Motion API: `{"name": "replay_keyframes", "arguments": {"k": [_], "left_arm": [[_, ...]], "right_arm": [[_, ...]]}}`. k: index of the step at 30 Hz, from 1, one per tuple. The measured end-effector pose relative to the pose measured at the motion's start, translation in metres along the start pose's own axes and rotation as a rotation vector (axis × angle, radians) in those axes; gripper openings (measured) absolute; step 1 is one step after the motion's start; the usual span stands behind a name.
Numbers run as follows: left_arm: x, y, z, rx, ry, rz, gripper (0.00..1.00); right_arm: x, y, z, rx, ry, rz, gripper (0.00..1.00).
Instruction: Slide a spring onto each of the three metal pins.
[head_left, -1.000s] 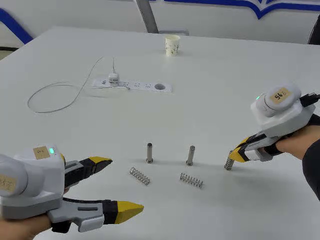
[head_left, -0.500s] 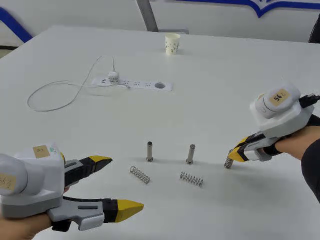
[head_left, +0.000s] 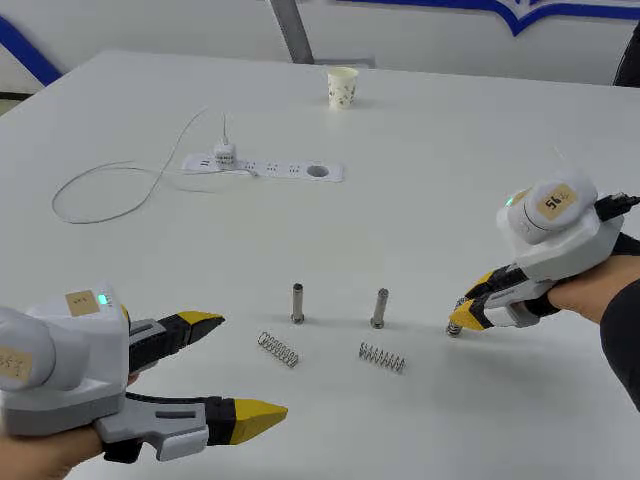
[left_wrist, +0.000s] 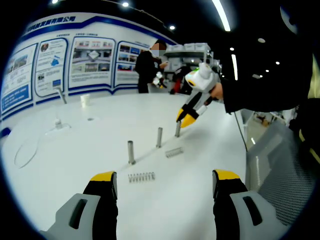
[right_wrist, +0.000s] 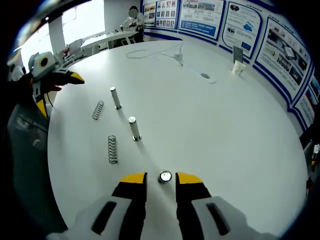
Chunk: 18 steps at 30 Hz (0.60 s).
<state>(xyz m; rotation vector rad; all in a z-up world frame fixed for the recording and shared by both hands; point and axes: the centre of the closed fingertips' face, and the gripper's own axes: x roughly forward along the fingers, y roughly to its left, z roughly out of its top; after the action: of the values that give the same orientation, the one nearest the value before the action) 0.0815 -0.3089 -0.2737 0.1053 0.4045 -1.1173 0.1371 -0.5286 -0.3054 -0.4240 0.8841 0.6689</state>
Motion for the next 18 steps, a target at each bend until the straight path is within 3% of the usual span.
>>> {"name": "replay_keyframes", "arguments": {"k": [18], "left_arm": [[0.001, -0.001, 0.002, 0.006, -0.005, -0.004, 0.79]], "right_arm": [[-0.007, 0.011, -0.01, 0.011, -0.009, -0.009, 0.27]]}}
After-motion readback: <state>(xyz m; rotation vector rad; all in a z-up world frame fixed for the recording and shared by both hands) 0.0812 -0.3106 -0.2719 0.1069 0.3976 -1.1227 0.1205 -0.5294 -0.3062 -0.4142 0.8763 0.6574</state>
